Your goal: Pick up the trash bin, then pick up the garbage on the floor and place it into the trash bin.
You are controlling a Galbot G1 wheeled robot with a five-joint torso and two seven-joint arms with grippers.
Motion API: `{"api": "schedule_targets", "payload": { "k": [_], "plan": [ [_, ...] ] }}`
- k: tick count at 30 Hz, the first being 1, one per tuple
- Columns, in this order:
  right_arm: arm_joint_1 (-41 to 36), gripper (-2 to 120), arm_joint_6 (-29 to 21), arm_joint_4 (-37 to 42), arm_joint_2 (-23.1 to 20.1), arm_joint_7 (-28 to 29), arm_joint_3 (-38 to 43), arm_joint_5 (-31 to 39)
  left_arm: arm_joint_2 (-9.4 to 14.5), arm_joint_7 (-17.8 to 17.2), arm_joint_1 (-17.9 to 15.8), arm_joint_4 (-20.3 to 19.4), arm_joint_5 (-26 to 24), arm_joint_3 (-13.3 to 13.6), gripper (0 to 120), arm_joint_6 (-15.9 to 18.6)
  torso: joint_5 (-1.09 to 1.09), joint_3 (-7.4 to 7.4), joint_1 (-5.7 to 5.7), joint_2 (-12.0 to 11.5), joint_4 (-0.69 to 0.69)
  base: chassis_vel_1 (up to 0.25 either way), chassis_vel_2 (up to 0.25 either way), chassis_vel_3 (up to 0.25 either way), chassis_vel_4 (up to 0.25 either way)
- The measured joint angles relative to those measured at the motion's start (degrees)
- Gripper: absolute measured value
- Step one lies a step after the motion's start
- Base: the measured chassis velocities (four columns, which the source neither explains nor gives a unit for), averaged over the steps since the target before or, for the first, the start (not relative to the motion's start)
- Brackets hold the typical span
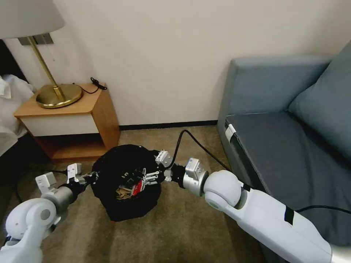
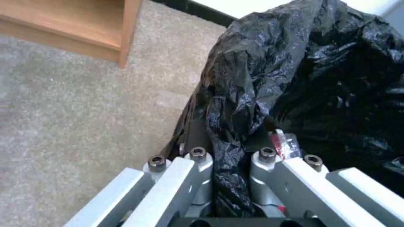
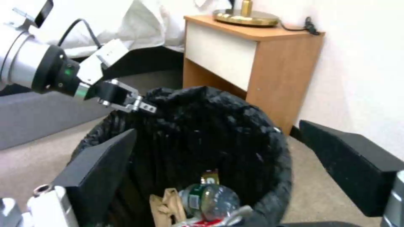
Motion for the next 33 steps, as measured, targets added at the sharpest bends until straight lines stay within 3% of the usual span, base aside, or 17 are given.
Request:
{"api": "schedule_targets", "payload": {
  "k": [10,17,33],
  "plan": [
    [-4.63,100,1.11,1.07,-1.56,0.87,2.61,-2.04,1.21,-2.01,1.56,2.05,-0.70,-2.72,6,0.00,-0.01,0.00,0.00,0.00,0.00,0.000,0.000,0.000,0.000],
    [-7.96,100,1.67,1.70,-1.50,0.85,2.98,-3.96,-0.40,-2.38,4.47,3.25,-0.50,-5.25,6,0.00,-0.01,0.00,0.00,0.00,0.00,0.000,0.000,0.000,0.000],
    [-11.00,100,1.71,2.32,-1.33,1.06,3.27,-5.14,-1.15,-2.82,5.24,6.27,0.96,-5.64,6,0.00,-0.01,0.00,0.00,0.00,0.00,0.000,0.000,0.000,0.000]
  ]
}}
